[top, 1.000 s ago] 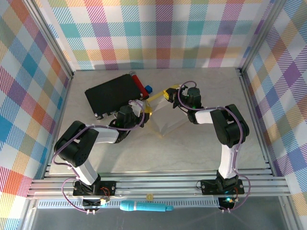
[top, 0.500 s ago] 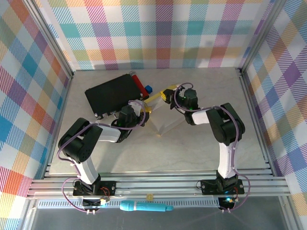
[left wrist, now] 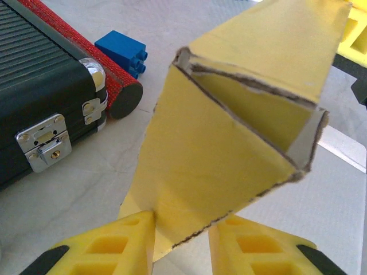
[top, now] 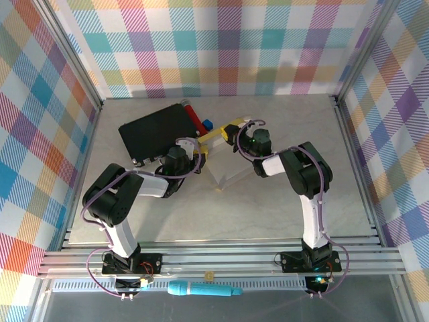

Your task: Fold the paper box

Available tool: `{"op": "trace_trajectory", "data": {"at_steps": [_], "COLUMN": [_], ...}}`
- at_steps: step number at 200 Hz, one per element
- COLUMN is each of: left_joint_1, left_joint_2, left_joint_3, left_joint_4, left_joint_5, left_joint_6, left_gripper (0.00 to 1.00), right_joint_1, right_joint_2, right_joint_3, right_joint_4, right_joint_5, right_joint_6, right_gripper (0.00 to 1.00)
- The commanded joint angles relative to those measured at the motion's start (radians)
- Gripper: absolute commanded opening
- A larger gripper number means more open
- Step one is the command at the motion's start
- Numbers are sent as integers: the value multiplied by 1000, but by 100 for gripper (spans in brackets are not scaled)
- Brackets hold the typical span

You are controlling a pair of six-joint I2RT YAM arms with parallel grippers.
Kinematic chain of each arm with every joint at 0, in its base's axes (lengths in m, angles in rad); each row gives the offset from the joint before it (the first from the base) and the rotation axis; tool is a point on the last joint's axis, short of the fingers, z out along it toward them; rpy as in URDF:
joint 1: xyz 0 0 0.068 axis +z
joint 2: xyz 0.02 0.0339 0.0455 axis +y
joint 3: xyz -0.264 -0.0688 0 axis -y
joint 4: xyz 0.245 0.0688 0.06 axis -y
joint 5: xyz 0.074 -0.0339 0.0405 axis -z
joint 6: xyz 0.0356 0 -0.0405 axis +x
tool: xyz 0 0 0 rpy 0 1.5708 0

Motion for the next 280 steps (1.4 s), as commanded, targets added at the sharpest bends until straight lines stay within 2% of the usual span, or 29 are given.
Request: {"op": "trace_trajectory", "data": {"at_steps": [1,123,217,280], "left_joint_1": [10,11,11,26], "left_joint_2": [19,70,86,97], "left_joint_3": [40,115,142,187], "left_joint_4": [65,40,16,-57], "left_joint_5": [-30,-133,-192,-185], "left_joint_6": [-20,-66,-130,-200], "left_gripper": [29,33,21,23], "right_joint_1": [17,26,32,37], "right_joint_2": [37,52,80,135], "right_joint_3": [2,23,55,111], "right_joint_4": [15,-44,-46,-32], "right_joint_5": [-10,-15,-10,2], "right_joint_6": [-29,-13,-25,-49], "right_gripper": [0,0,0,0]}}
